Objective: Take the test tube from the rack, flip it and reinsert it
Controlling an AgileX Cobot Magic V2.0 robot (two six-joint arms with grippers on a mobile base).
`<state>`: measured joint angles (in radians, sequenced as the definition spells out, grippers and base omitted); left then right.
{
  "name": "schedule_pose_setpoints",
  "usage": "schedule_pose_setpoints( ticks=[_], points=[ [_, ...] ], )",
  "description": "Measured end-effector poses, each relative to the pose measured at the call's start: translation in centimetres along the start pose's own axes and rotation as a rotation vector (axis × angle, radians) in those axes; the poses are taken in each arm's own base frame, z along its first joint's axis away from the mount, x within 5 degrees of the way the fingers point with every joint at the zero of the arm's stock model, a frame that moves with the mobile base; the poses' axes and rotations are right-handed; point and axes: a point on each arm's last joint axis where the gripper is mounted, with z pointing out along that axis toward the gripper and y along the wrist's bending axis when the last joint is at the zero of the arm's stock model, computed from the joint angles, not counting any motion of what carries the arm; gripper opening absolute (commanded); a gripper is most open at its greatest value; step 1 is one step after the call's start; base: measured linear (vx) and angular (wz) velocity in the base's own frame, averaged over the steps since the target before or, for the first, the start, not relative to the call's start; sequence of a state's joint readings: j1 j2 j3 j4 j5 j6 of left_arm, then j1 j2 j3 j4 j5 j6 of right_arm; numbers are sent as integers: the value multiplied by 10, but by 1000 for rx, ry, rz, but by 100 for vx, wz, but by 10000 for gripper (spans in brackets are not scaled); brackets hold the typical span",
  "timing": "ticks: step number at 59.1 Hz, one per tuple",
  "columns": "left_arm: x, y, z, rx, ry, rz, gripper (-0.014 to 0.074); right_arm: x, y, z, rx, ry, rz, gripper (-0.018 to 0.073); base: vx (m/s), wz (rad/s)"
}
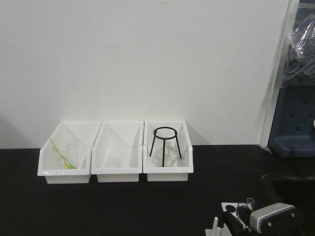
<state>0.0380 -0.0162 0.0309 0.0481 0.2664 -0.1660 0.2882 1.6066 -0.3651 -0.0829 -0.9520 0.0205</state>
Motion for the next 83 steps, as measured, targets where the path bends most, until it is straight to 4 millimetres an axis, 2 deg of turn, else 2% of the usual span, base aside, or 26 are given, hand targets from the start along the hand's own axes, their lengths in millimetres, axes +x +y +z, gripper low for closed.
schedule_pose_setpoints(
  ticks=[17,25,35,51,59,65,76,79,83],
  points=[
    [0,0,0,0,0,0,-6,-2,0,-2,2,8,-1,-13,0,0],
    [0,0,0,0,0,0,-6,-20,0,-11,5,-49,-6,-12,0,0],
    [0,0,0,0,0,0,-6,-67,-1,-29,20,-135,-18,-12,0,0],
    [0,0,0,0,0,0,-6,-157,-4,-62,54,-195,-25,-12,0,0],
    [0,0,0,0,0,0,-6,-181,-5,-73,66,-206,-90,-12,0,0],
    [0,0,0,0,0,0,-6,-184,-4,-74,78,-177,-350,-12,0,0],
    [0,0,0,0,0,0,-6,-171,-5,-72,80,-7,-1257,-8,0,0],
    [0,0,0,0,0,0,-6,-169,-6,-72,77,25,-1419,-8,0,0],
    [0,0,0,0,0,0,-6,-168,-7,-72,74,52,-1531,-8,0,0]
  ],
)
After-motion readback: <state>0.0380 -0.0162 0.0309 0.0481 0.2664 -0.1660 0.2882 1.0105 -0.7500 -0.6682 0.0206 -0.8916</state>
